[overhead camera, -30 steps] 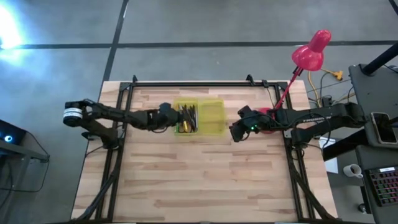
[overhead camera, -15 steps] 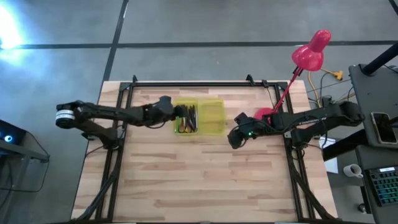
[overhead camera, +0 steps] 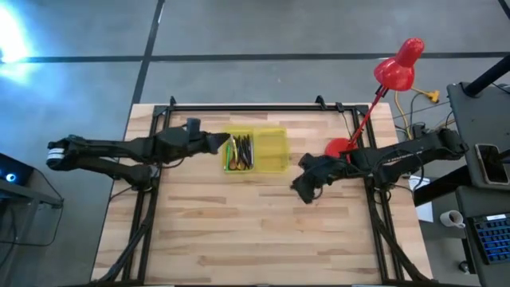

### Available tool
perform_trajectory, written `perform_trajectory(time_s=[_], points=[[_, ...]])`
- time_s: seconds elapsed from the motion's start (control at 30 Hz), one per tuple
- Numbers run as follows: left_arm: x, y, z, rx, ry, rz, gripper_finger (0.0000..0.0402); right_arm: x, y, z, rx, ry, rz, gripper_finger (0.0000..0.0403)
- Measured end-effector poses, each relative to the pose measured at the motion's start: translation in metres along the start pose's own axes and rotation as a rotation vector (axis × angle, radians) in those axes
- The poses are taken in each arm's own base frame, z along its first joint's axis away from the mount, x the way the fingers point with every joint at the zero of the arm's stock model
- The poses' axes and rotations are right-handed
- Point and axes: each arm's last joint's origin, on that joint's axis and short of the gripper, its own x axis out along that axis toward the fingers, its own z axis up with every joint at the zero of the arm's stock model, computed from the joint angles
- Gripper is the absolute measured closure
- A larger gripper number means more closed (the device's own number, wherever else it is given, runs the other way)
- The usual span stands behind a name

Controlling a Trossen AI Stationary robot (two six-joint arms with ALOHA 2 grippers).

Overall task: Pick & place school supplies into a supply box
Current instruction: Close the supply box

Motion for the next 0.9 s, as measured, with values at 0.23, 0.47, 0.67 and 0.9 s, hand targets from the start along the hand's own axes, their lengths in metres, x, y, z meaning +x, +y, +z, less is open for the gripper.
perform_trajectory(time_s=[0.23, 0.47, 0.67, 0.9], points=[[-0.024, -0.018, -0.014, 0.141, 0.102, -0.164, 0.0283, -0.018, 0.035, 0.017, -0.312, -0.027, 0.476, 0.028], [-0.031, -0.022, -0.036, 0.216, 0.11, -0.322, 0.0283, 0.01, -0.001, 0.001, -0.234, -0.141, 0.61, 0.0288], [-0.032, 0.002, -0.036, 0.221, 0.073, -0.43, 0.0283, 0.005, -0.055, 0.011, -0.151, -0.258, 0.851, 0.0287], [-0.043, 0.038, -0.032, 0.16, 0.1, -0.491, 0.0283, -0.007, -0.071, 0.017, -0.133, -0.403, 0.792, 0.0291]])
